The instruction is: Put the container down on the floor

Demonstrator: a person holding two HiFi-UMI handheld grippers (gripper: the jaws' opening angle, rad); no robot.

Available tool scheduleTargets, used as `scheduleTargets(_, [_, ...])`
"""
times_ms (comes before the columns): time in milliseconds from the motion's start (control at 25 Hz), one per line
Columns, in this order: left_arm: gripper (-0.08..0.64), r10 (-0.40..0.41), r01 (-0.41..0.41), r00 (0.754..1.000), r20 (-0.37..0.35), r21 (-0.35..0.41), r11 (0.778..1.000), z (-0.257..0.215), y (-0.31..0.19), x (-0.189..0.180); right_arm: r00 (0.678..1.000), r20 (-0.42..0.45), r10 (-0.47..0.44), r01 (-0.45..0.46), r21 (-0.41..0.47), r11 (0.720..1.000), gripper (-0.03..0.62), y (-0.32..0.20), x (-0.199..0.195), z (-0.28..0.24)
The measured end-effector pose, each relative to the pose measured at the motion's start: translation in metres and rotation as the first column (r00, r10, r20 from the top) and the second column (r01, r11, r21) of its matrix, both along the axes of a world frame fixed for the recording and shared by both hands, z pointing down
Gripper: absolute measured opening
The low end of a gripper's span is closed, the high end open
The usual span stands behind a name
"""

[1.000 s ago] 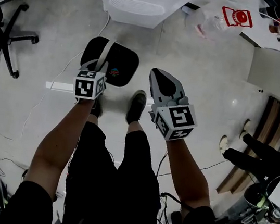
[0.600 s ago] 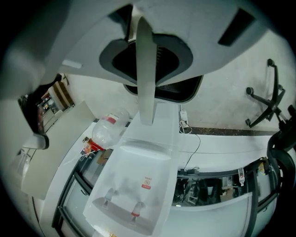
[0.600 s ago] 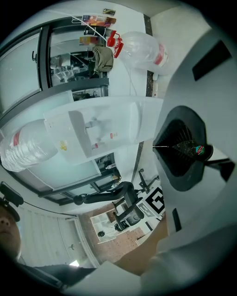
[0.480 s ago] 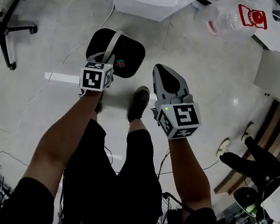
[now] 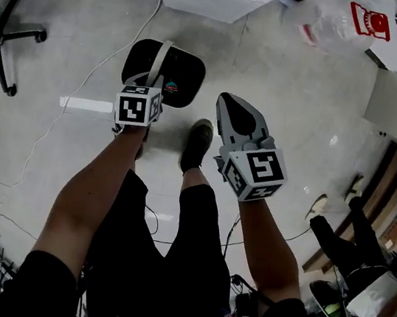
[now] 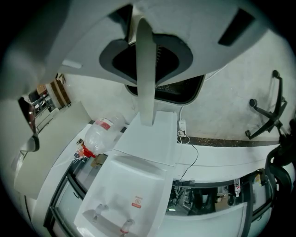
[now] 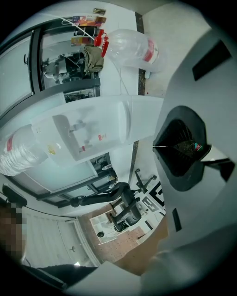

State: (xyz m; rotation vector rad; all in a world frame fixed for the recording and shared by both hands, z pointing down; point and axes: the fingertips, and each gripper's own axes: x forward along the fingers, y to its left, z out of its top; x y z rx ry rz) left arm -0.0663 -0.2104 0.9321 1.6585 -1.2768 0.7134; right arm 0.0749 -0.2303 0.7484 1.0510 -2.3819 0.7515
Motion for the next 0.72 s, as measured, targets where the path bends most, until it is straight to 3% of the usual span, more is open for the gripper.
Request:
scheduleTargets(520, [0.077, -0.004, 0.006, 0.999, 0.037, -0.030, 1.000, 0.023, 0.018, -0.005, 1.000, -0.014, 0.006, -0.007, -0.025, 1.000, 0.009, 0.007, 0.007, 0.022])
scheduleTargets(720, [0.080, 0.019, -0.019, 0.998, 0.066, -0.001, 1.000, 0.025, 0.020, -0.007, 1.000, -0.020, -0.019, 0.019, -0.006, 1.000, 0.009, 0.002, 0.004, 0.021])
